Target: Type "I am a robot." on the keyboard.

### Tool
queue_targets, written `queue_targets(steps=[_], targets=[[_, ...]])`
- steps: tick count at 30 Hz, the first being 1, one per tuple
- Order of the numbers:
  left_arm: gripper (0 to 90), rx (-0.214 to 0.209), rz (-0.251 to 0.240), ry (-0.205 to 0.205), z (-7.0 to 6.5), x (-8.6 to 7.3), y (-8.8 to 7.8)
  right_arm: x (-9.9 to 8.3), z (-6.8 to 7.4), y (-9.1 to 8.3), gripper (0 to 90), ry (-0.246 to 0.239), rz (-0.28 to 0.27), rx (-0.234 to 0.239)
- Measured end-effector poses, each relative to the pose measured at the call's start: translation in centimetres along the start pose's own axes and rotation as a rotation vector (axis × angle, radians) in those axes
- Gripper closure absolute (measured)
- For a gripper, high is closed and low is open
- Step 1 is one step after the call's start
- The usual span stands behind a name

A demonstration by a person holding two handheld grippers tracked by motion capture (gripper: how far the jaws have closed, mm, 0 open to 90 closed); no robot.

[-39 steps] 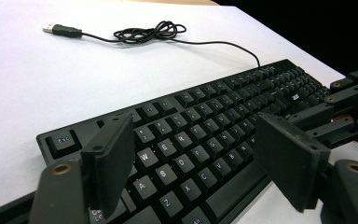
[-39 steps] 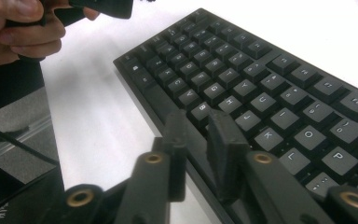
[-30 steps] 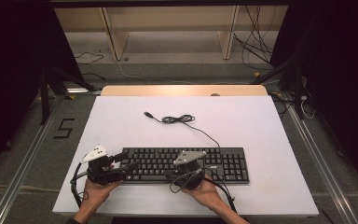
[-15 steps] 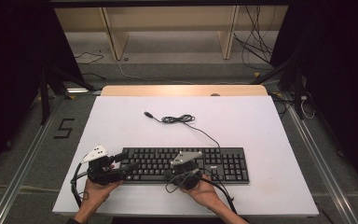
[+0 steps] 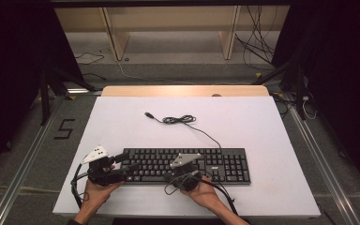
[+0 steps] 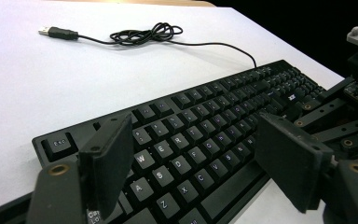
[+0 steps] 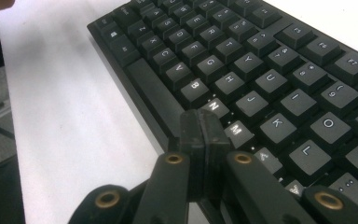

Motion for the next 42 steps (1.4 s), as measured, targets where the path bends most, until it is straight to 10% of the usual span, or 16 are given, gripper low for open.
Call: queue_targets(steps=[30, 42], targets=[[28.7, 0.020, 0.020, -0.011, 0.3, -0.1, 0.4, 1.5, -1.9, -4.3, 55.6, 0.090, -0.161, 0.006], [42.0, 0.044, 0.068, -0.016, 0.6, 0.0, 1.5, 1.4, -2.6, -5.6, 43.7, 0.113, -0.184, -0.015]])
Point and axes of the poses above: each handheld gripper's, and its own axes: y roughly forward along the jaws, x roughly out of its top, z roughly to its left, the point moved 10 cm from there along y, roughly forward along the jaws, and after that the axes turned 2 degrees about z, right-handed, at the moved point
